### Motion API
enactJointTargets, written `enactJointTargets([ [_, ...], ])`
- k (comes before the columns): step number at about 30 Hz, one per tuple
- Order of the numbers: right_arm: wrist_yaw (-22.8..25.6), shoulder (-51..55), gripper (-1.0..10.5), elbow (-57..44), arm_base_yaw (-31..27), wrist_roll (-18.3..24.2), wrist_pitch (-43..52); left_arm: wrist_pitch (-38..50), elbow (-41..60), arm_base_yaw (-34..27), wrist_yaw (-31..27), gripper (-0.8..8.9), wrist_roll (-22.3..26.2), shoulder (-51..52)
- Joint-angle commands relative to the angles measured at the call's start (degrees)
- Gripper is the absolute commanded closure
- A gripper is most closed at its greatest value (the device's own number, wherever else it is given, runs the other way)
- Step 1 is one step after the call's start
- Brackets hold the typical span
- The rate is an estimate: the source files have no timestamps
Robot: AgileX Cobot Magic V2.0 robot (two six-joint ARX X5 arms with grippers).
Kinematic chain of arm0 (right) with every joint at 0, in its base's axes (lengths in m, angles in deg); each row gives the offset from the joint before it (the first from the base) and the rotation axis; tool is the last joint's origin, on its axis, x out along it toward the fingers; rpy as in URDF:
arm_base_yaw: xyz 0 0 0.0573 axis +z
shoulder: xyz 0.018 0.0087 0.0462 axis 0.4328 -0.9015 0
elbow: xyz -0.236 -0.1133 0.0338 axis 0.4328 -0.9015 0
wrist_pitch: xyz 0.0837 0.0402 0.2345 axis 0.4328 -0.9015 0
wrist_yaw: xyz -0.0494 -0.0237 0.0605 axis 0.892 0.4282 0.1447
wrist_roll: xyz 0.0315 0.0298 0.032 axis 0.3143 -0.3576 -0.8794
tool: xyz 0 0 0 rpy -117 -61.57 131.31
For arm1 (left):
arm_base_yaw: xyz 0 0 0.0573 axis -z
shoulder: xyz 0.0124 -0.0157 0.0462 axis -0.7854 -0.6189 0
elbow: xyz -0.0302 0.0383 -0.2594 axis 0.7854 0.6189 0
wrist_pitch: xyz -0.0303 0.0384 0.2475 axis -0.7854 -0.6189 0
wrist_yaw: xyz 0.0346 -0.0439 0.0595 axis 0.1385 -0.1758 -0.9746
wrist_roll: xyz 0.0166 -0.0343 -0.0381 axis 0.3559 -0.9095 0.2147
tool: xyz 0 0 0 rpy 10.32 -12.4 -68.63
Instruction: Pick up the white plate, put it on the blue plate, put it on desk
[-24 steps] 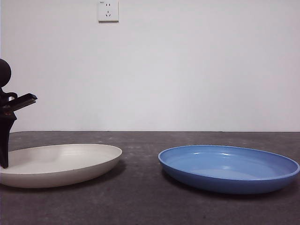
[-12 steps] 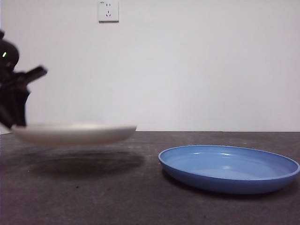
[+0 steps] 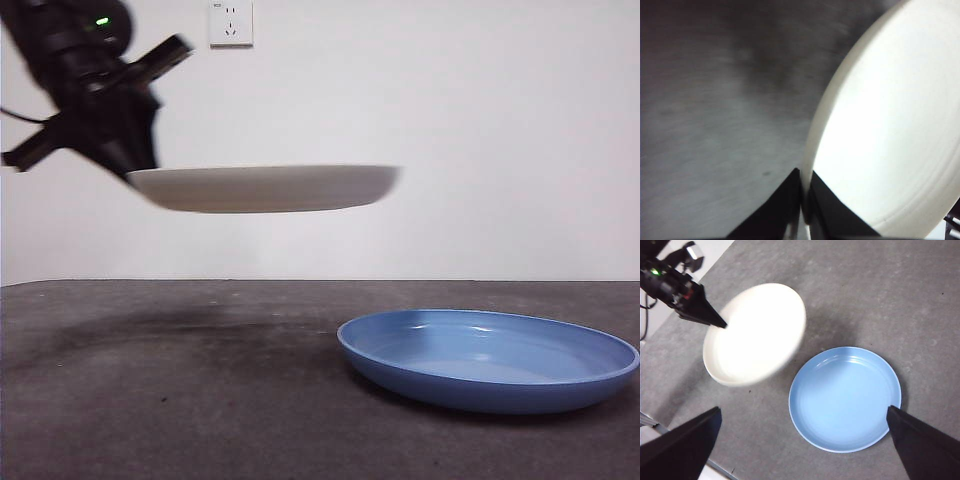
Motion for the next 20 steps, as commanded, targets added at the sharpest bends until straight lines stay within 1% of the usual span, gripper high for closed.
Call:
enactJointTargets([
  [1, 0.1, -0.2, 3.3, 1.7, 0.2, -0.6, -0.2, 2.7, -1.7, 4.1, 0.2, 8.03, -3.7, -0.8],
  [6, 0.1, -0.2, 3.3, 1.8, 0.2, -0.8, -1.0, 6.7, -1.7, 10.2, -0.1, 8.03, -7.1, -2.2],
  [9, 0.1, -0.2, 3.3, 1.8, 0.2, -0.8, -1.4, 8.8, -1.7, 12.5, -0.1, 8.03, -8.9, -4.1],
  [15, -0.1, -0.2, 3.3, 1.8, 0.2, -0.8, -1.4, 13.4, -2.0, 15.6, -0.1, 8.03, -12.3, -9.1],
  [20, -0.2, -0.2, 3.3, 1.8, 0.2, -0.8, -1.4, 15.5, -3.8, 17.3, -0.1, 8.03, -14.1, -13.9],
])
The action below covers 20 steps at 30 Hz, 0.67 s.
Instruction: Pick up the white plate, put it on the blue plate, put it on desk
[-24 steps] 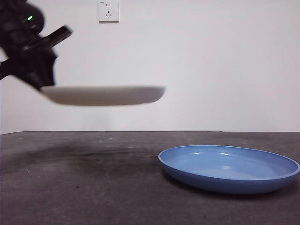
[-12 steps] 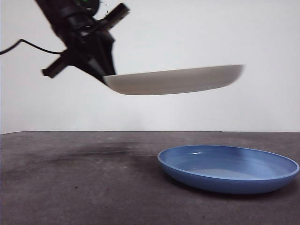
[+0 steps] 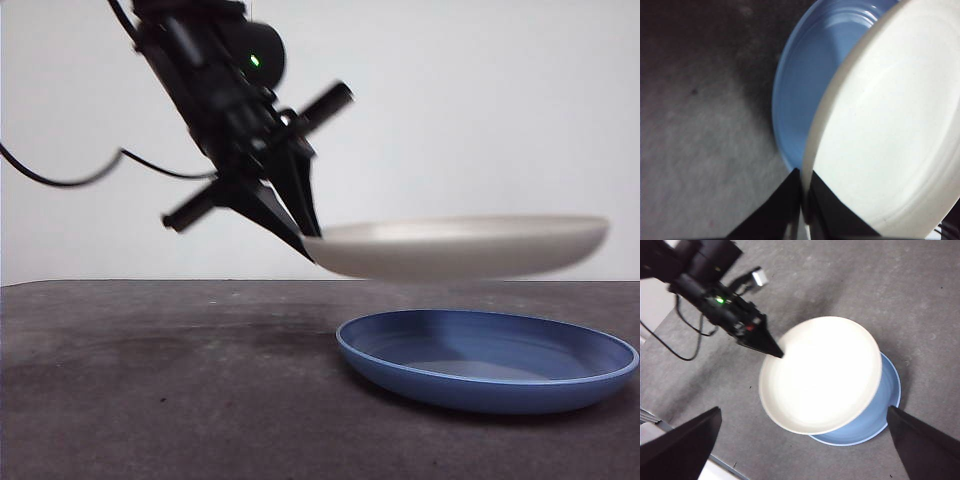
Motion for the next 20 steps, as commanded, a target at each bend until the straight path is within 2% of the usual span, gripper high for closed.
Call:
enactJointTargets([
  [1, -0.2, -0.2, 3.3, 1.1, 0.2, -0.7, 0.3, 1.4, -2.7, 1.1, 0.0, 8.03, -1.9, -3.6],
  [9, -0.2, -0.2, 3.3, 1.1, 0.2, -0.6, 0.1, 1.7, -7.0, 2.8, -0.4, 8.03, -3.3, -9.7],
  [20, -0.2, -0.2, 3.3, 1.1, 0.2, -0.4, -0.2, 0.7, -7.0, 3.0, -2.9, 8.03, -2.3, -10.3],
])
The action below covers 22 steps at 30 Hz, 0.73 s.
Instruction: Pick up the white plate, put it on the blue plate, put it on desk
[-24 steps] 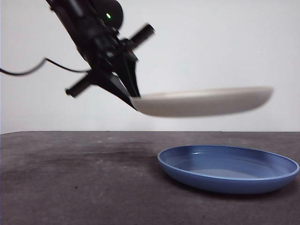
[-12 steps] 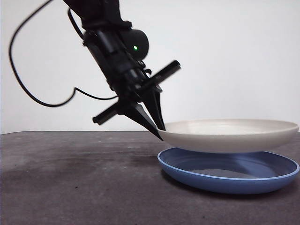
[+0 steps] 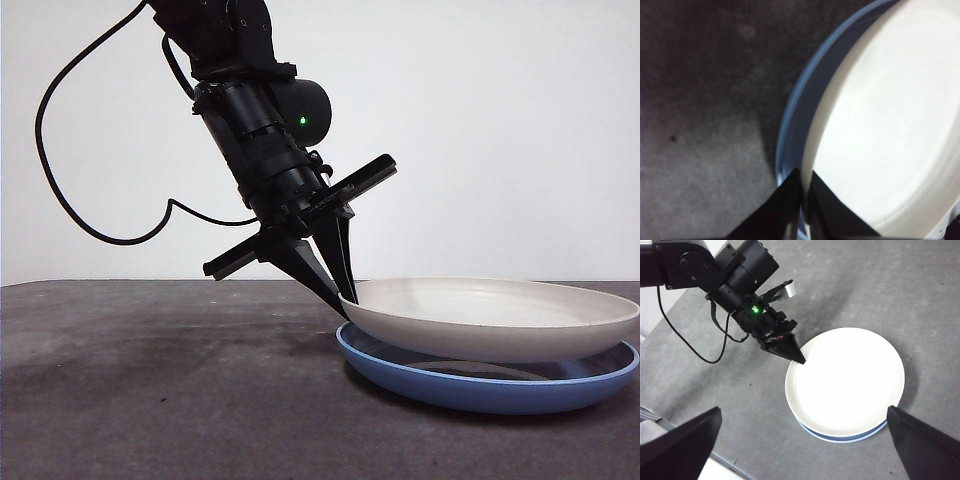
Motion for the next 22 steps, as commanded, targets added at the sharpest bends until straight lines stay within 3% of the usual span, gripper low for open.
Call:
enactJointTargets([
  [1, -0.1, -0.2, 3.3, 1.1, 0.2, -0.4, 0.4, -0.8, -1.6, 0.5, -0.1, 8.03, 1.2, -1.4],
  [14, 0.0, -0.2, 3.3, 1.1, 0.2, -0.4, 0.5, -0.8, -1.6, 1.3, 0.0, 7.63, 2.0, -1.4],
  [22, 0.0, -0.2, 3.3, 1.1, 0.2, -0.4, 0.5, -2.1, -4.6, 1.3, 0.3, 4.38, 2.6, -1.4],
])
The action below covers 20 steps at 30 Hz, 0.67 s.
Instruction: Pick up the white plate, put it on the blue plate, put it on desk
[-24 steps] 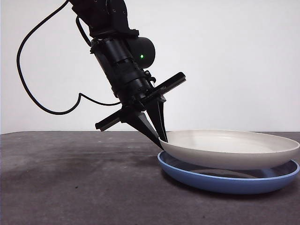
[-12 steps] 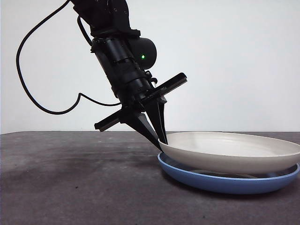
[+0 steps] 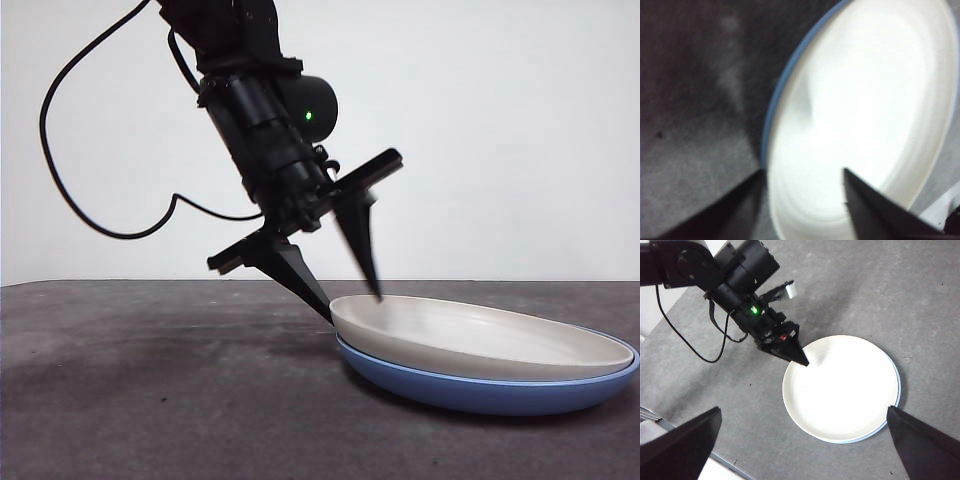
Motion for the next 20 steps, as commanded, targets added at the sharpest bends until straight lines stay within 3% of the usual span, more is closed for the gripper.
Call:
enactJointTargets([
  [1, 0.0, -0.2, 3.3, 1.1, 0.2, -0.4, 0.5, -0.5, -3.4, 0.5, 0.4, 3.99, 1.7, -1.4],
  [9, 0.0, -0.2, 3.3, 1.1, 0.2, -0.4, 0.3, -9.2, -12.5, 0.5, -0.6, 1.76, 7.2, -1.4],
  [16, 0.1, -0.2, 3.3, 1.1, 0.2, -1.5, -1.5, -22.4, -25.4, 0.5, -4.4, 1.77, 14.7, -0.8],
  [20, 0.1, -0.2, 3.3, 1.1, 0.2, -1.9, -1.6, -26.2, -27.7, 0.6, -4.8, 1.78, 18.1, 3.6],
])
